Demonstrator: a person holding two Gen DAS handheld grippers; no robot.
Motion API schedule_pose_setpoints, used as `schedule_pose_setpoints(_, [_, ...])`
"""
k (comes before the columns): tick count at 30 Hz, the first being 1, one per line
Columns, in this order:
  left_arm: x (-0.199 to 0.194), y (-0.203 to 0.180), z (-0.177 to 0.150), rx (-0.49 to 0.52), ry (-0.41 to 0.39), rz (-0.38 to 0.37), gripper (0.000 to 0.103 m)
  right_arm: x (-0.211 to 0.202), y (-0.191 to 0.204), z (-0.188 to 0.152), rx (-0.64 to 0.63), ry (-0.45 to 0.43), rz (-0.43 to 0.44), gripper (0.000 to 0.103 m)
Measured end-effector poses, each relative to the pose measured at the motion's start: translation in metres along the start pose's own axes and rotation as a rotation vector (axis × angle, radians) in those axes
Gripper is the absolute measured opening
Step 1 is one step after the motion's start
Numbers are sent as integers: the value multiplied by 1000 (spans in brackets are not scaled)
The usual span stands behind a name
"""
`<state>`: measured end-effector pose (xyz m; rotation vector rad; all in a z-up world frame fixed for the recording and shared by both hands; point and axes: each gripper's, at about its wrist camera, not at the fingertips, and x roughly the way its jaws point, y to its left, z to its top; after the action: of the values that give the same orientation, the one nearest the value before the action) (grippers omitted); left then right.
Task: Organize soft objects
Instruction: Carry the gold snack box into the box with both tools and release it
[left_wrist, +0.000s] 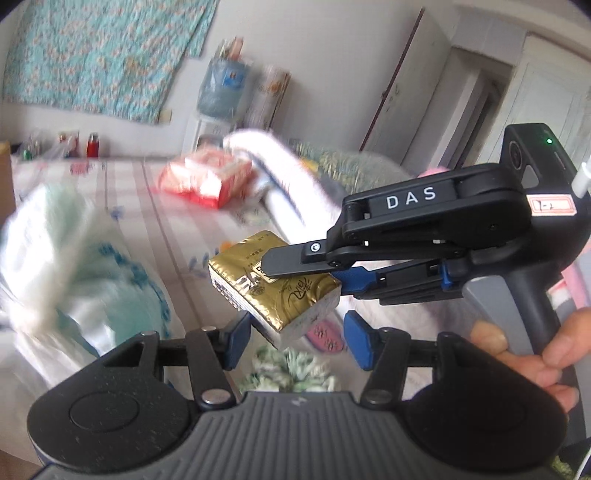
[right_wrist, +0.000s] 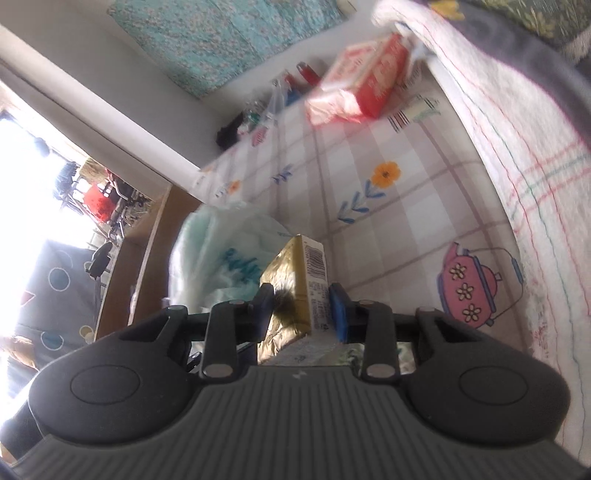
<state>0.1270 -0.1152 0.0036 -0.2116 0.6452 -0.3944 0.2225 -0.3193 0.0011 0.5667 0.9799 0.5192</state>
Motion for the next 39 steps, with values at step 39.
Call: schedule_pose_setpoints(39, [-190,236,-22,-531,-8,527,60,315,345,-70,-559,686,194,31])
